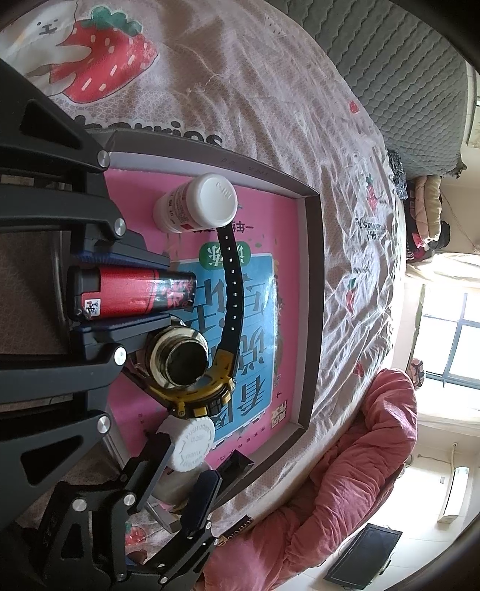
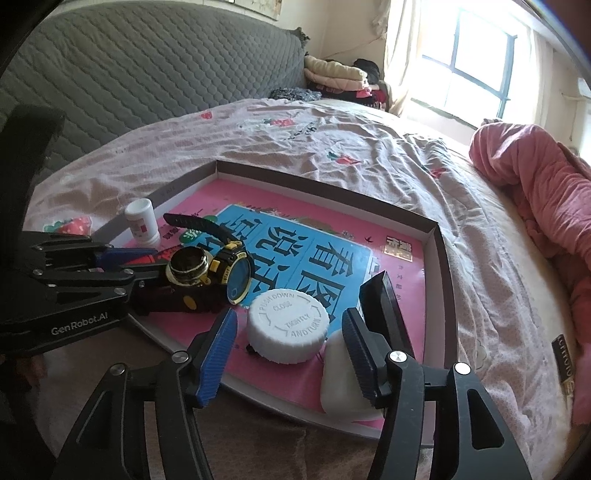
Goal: Organize rigid objects
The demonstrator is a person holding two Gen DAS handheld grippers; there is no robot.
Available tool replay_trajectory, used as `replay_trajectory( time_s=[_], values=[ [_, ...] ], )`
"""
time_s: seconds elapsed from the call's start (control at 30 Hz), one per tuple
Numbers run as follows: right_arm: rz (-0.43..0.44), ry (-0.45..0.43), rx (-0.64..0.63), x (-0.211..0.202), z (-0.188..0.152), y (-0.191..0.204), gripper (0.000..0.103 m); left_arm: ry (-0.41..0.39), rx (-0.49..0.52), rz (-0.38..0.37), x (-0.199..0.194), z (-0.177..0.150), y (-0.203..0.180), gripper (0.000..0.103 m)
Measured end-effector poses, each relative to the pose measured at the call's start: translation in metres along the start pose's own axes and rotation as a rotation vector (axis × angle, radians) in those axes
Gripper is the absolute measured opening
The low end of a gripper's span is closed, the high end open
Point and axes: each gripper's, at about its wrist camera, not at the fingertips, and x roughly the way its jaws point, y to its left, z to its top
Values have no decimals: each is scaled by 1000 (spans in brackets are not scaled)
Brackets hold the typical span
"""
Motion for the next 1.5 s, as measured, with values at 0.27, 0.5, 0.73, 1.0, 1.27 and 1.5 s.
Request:
replay_trajectory(
  time_s=[0.27,0.5,0.73,1.0,1.27,1.5],
  values=[
    [-12,-24,0,-6,-1,0,64,-4,-12,-18,-3,0,2,24],
    [-17,-44,1,-12,-1,-2,67,-20,-14,-15,-11,0,2,27],
    [-26,-57,-4,-16,-2,-1,69,-36,-25,-5,-19,0,4,42],
    [-41,-87,6,-26,-3,-4,71,-61,4,14,-30,-2,-3,42],
    [-49,-103,41,-35,-6,-10,73,-81,17,19,-41,-2,-9,44],
    [-46,-104,92,-38,-9,-17,73,-98,25,21,-49,-4,-15,46]
  ],
)
